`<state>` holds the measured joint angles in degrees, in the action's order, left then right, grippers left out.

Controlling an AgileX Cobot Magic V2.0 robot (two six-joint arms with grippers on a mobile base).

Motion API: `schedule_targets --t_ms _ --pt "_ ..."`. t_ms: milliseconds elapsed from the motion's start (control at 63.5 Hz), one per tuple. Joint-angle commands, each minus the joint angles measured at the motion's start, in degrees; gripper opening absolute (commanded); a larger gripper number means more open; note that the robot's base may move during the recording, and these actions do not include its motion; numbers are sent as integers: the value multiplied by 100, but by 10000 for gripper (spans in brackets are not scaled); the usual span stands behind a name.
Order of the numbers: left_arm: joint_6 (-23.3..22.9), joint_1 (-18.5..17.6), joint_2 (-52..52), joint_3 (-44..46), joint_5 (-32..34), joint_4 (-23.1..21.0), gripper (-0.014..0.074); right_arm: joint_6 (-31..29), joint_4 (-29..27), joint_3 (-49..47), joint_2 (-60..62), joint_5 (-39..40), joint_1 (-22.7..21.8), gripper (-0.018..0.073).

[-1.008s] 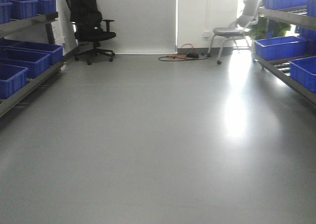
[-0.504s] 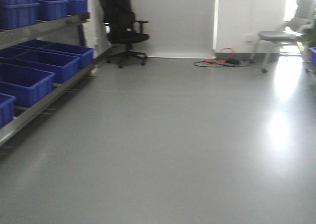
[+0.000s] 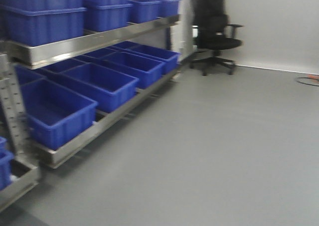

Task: Pick and sort blue part to right shelf
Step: 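Drive the base up to the shelf of blue bins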

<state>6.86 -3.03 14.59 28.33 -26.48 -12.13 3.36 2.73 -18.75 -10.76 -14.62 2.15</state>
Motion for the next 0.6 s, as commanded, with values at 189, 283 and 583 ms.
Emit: schedule_targets --t_ms 189,283,583 --pt "-43 -12 77 167 470 -79 239 -69 54 -160 -53 544 -46 425" --pt "-43 -12 77 167 470 -79 239 -69 54 -160 -53 549 -46 425" --pt "-43 -12 77 167 470 -79 239 -69 54 -160 -53 549 -46 425"
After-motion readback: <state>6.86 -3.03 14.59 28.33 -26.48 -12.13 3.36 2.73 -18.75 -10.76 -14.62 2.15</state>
